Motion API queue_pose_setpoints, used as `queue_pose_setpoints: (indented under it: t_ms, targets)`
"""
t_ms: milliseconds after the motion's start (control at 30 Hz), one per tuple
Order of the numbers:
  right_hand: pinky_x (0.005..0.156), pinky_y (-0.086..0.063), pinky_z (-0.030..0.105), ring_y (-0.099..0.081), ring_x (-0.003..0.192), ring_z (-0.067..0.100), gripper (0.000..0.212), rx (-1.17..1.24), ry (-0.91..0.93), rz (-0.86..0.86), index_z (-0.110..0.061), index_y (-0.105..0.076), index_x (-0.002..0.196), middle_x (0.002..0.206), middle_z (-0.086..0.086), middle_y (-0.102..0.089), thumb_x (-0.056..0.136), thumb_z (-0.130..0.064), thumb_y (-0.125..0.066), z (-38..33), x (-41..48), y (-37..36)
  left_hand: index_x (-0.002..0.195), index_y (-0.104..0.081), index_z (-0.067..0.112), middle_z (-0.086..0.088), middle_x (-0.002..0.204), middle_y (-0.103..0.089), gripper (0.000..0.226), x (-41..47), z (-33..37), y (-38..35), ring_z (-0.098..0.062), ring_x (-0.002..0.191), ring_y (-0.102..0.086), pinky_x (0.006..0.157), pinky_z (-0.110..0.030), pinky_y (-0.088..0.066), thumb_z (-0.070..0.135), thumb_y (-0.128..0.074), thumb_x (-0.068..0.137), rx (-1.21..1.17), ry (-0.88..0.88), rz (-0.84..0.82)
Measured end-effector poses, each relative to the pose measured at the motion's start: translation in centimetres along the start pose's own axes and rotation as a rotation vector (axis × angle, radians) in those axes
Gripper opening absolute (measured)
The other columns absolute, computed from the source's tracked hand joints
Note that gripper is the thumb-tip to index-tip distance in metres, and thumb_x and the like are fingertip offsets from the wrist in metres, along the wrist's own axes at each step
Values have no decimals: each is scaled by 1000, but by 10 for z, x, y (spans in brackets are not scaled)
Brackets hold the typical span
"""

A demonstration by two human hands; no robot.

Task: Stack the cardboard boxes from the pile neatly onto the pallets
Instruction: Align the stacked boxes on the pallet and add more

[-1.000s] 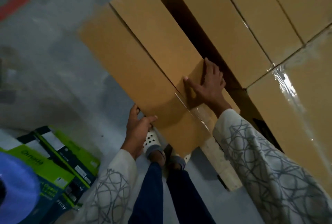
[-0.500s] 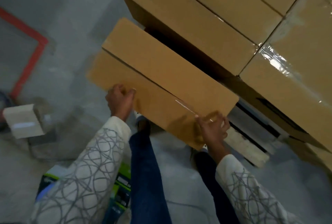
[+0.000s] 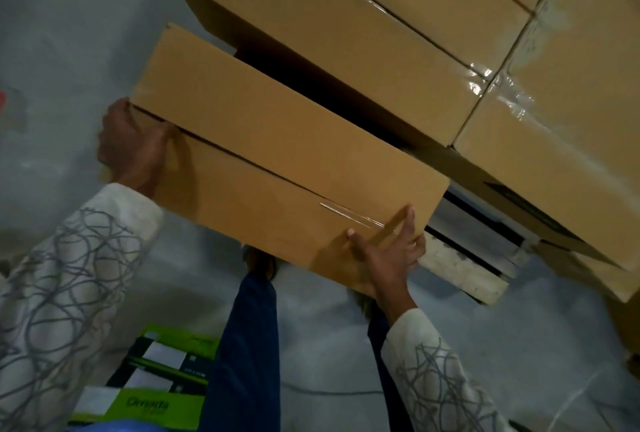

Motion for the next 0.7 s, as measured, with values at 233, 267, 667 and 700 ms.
queue_pose_setpoints:
  t_ms: [233,267,667,700]
  targets:
    - [117,-32,63,-12,152,42,114,79,44,-36,-60,-16,154,168,0,7,70,-48,-92,-26,-3,-6,144,-47,37,3,146,-55,88,30,-8,18,-28,134,-50,114,-41,-40,41,-75,61,-80,62,-35]
    - [116,-33,62,-12,151,42,112,84,48,-43,-59,-17,155,168,0,6,71,-47,-91,-30,-4,-8,144,-47,38,4,145,-55,91,35,-9,21,-27,133,-51,113,-42,-41,43,-75,57,-91,66,-33]
    - [116,-32,62,-17,148,45,99,132,30,16,-63,-25,149,167,3,-4,73,-51,-88,-49,3,-5,143,-51,35,0,143,-56,95,64,19,20,-25,132,-51,111,-46,-44,53,-72,53,-212,-16,-59]
    - [115,-33,63,-18,147,47,98,131,30,25,-64,-25,148,167,4,-4,74,-51,-88,-48,3,-4,143,-51,34,-1,143,-56,94,62,23,21,-25,132,-51,111,-46,-43,58,-71,55,-225,-31,-59]
Point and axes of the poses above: each hand's wrist, its own x-axis towards the middle knuckle, its own y-axis out of the back of the hand, z = x × y, the point moved 9 cm from there along x, towards the middle knuckle
